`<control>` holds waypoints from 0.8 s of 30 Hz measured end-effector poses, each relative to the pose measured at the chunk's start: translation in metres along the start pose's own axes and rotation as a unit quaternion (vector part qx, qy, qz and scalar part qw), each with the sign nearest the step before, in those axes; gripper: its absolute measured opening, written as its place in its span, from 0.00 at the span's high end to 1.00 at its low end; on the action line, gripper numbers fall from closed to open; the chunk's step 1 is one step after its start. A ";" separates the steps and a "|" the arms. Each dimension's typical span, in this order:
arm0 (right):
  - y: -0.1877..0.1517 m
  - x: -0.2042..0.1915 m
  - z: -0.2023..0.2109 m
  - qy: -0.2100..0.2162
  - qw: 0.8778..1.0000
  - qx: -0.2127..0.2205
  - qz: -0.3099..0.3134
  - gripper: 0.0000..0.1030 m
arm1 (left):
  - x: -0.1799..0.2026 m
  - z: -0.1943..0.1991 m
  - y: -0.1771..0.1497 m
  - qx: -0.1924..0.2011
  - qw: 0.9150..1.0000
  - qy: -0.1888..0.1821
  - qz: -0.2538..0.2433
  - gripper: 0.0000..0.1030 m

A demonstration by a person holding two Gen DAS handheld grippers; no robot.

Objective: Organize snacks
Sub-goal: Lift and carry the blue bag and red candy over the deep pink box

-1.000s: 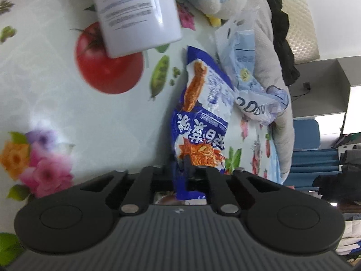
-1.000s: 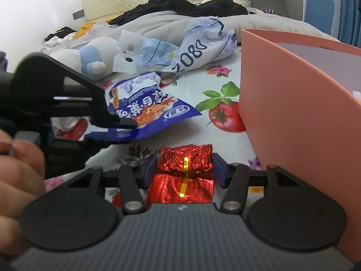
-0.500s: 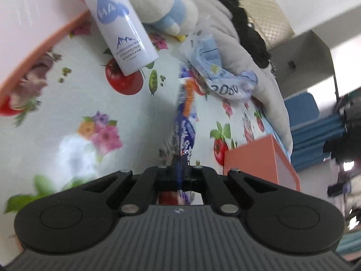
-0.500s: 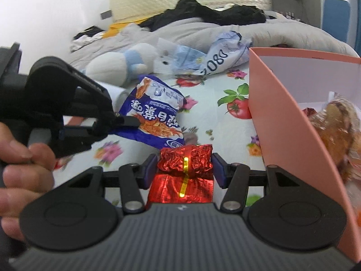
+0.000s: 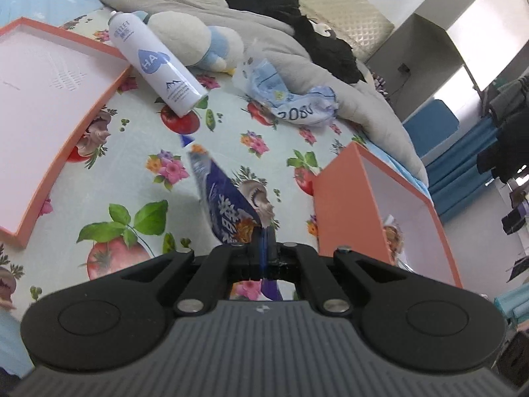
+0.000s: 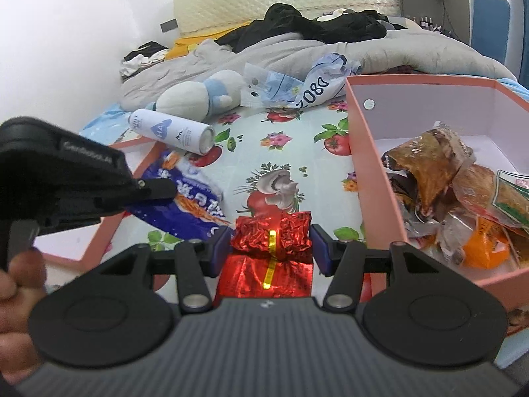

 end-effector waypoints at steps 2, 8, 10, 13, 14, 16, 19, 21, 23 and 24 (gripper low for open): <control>0.005 0.000 0.005 -0.002 1.000 0.003 0.004 0.47 | 0.007 0.007 0.002 0.006 1.000 0.007 -0.011 1.00; 0.023 -0.004 0.022 0.005 1.000 0.020 0.015 0.47 | 0.022 0.025 0.014 0.015 1.000 0.007 -0.022 1.00; 0.029 -0.004 0.027 0.006 1.000 0.024 0.016 0.47 | 0.028 0.030 0.019 0.015 1.000 0.003 -0.024 1.00; 0.038 -0.003 0.035 0.006 0.999 0.033 0.018 0.47 | 0.038 0.038 0.026 0.020 0.999 0.001 -0.037 1.00; 0.041 -0.002 0.038 0.006 0.999 0.036 0.018 0.47 | 0.042 0.041 0.029 0.022 0.999 -0.001 -0.039 1.00; 0.046 0.001 0.044 0.005 0.999 0.043 0.015 0.47 | 0.050 0.047 0.034 0.026 0.999 -0.004 -0.046 1.00; 0.055 0.004 0.056 0.001 0.998 0.054 0.016 0.47 | 0.063 0.058 0.043 0.033 0.998 -0.016 -0.051 1.00; 0.062 0.006 0.062 -0.001 0.998 0.059 0.016 0.47 | 0.073 0.066 0.049 0.038 0.997 -0.022 -0.061 1.00; 0.070 0.008 0.071 -0.003 0.997 0.070 0.016 0.47 | 0.085 0.073 0.054 0.043 0.996 -0.028 -0.073 1.00; 0.074 0.009 0.076 -0.004 0.997 0.075 0.016 0.47 | 0.091 0.076 0.056 0.042 0.995 -0.031 -0.082 1.00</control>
Point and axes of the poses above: each gripper's, at about its wrist camera, not at the fingertips, and z roughly against the way its jaws point, x to its right, y to its top, the point moved 1 cm from there along -z, roughly the way its jaws point, and after that the axes turned 3 degrees about -z, right-handed, at the moved point
